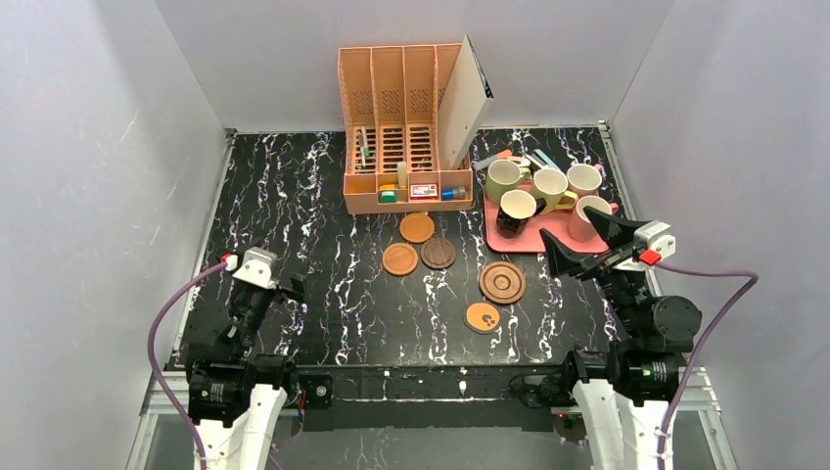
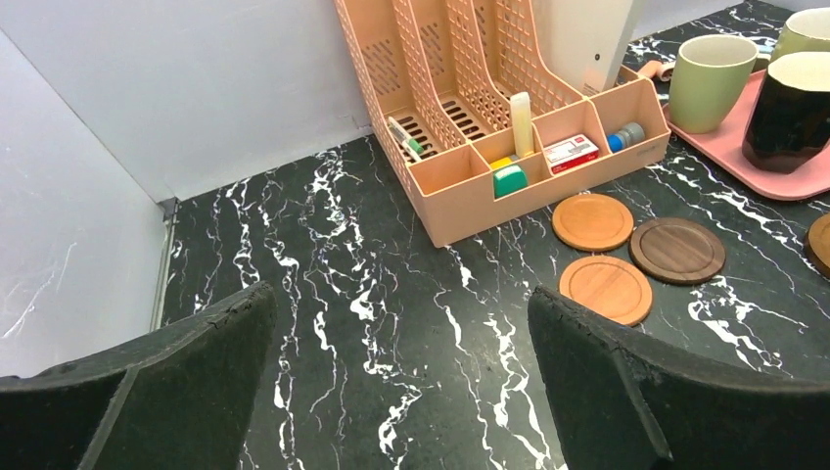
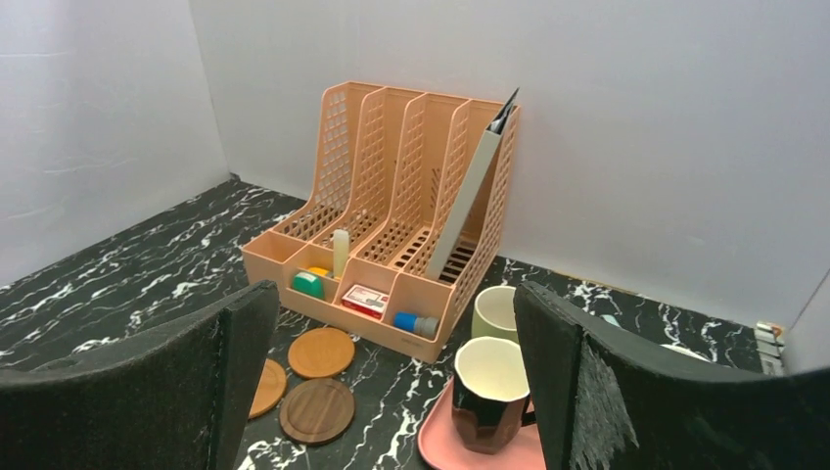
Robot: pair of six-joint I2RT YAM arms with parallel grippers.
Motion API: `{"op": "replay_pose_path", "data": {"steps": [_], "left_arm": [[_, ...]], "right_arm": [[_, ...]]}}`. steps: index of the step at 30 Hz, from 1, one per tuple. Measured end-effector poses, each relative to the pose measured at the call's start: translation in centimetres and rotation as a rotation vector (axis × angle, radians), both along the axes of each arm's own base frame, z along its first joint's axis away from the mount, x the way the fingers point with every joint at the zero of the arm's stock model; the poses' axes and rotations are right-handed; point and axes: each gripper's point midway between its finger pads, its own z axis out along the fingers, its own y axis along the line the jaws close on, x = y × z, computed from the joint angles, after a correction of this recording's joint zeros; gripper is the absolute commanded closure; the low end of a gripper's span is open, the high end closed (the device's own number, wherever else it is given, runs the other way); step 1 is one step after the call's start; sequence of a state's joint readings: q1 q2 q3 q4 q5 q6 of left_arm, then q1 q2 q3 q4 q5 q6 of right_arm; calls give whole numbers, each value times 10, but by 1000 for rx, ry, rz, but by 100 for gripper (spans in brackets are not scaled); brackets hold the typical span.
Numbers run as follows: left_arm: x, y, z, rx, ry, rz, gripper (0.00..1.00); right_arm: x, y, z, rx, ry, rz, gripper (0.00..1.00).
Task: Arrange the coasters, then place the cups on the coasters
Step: Move the coaster to the center of the board.
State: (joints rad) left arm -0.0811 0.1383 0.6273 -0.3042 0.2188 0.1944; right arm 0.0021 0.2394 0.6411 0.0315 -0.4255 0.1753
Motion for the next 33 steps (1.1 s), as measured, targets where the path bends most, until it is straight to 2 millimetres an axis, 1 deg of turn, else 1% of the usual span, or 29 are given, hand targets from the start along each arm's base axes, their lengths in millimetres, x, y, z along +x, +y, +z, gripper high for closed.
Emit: {"op": "replay_pose_path", "data": {"steps": [2, 6, 8, 15, 18, 23, 27, 33], "left_arm": [[0, 0, -4, 5, 15, -2, 3], [0, 0, -4, 9, 16, -3, 3], [0, 0, -5, 9, 17, -3, 2], [1, -1, -5, 16, 18, -6, 2], [4, -5, -10, 33, 41, -34, 2], [15, -17, -29, 66, 170, -105, 2], [31, -21, -44, 88, 276, -135, 2], [57, -24, -84, 118, 454, -157, 2]], "right_arm": [[-1, 2, -2, 6, 10, 13, 2], [-2, 5, -3, 0, 8, 29, 2], [0, 6, -7, -23, 0, 34, 2], [4, 19, -38, -200, -29, 108, 2], [7, 25, -51, -268, -31, 145, 2], [22, 25, -69, -304, 33, 156, 2], [40, 21, -91, -308, 165, 150, 2], [71, 11, -112, -303, 360, 104, 2]]}}
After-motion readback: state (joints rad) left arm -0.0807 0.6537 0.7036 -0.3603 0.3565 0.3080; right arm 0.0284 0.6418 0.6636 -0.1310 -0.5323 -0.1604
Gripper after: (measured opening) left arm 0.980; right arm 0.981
